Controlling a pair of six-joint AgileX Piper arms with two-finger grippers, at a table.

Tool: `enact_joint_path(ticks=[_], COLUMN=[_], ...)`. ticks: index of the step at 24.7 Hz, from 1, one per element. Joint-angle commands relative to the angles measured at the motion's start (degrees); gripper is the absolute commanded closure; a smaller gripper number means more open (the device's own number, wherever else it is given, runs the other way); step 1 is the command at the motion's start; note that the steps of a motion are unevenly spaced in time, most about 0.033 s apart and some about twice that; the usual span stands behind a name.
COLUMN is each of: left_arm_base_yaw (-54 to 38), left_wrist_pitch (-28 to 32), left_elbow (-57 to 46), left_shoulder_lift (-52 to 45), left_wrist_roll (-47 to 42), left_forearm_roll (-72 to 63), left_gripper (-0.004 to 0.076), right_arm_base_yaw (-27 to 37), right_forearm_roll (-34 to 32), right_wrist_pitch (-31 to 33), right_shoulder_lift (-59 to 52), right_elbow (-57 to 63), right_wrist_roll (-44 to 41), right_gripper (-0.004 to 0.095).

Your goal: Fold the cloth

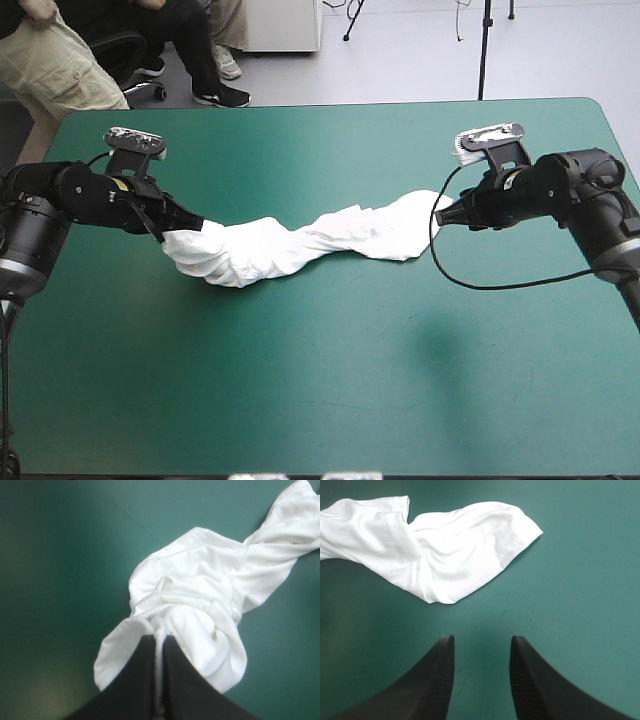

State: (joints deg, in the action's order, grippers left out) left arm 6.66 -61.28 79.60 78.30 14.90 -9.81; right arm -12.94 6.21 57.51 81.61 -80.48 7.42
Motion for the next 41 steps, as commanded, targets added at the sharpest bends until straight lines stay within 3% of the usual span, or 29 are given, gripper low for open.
enact_joint_path(ticks=[1,9,12,13,15,19,27,35,38,40,41], left_arm_base_yaw=[0.21,0.21,0.21,0.21,0.21,0.21,0.21,0.21,0.21,0.21,0.21], left_wrist_pitch=[2.46,2.46,2.46,2.35,2.35,2.14,1.62,1.86,2.37,2.82,3.14], left_elbow=[2.02,2.02,2.02,2.02,2.02,2.02,2.02,2.02,2.02,2.02,2.02], left_shoulder_lift=[-1.84,-1.84,-1.84,-1.84,-1.84,-1.84,-1.84,-1.84,-1.84,-1.84,-1.84], left_wrist_roll=[-0.36,-0.36,-0.36,-0.36,-0.36,-0.02,-0.15,-0.03,-0.03,-0.14,-0.14], left_forearm_roll=[-1.07,-1.07,-1.07,-1.07,-1.07,-1.07,-0.95,-0.95,-0.95,-0.95,-0.95], left_gripper=[0.0733,0.0733,0.0733,0.0733,0.0733,0.0733,0.0733,0.0733,0.0733,0.0733,0.0733], right_arm_base_yaw=[0.27,0.27,0.27,0.27,0.27,0.27,0.27,0.27,0.27,0.27,0.27], right_forearm_roll=[-0.26,-0.59,-1.81,-2.96,-3.28,-3.65,-6.21,-6.21,-6.21,-6.21,-6.21], right_wrist_pitch=[-2.52,-3.95,-7.15,-9.08,-11.33,-14.53,-14.00,-9.76,-9.64,-9.64,-9.64], right_shoulder_lift=[-1.64,-1.53,-0.12,1.84,5.81,16.61,32.39,35.65,35.65,35.65,35.54], right_elbow=[-2.04,-2.04,-2.04,-2.33,-3.83,-9.79,-19.51,-19.74,-19.74,-19.74,-19.74], right_wrist_roll=[0.12,0.12,0.12,0.12,-0.13,-0.92,-3.17,-3.07,-2.37,-1.32,-1.31], right_gripper=[0.0556,0.0552,0.0454,0.0343,0.0286,0.0291,0.0308,0.0524,0.0704,0.0908,0.0919])
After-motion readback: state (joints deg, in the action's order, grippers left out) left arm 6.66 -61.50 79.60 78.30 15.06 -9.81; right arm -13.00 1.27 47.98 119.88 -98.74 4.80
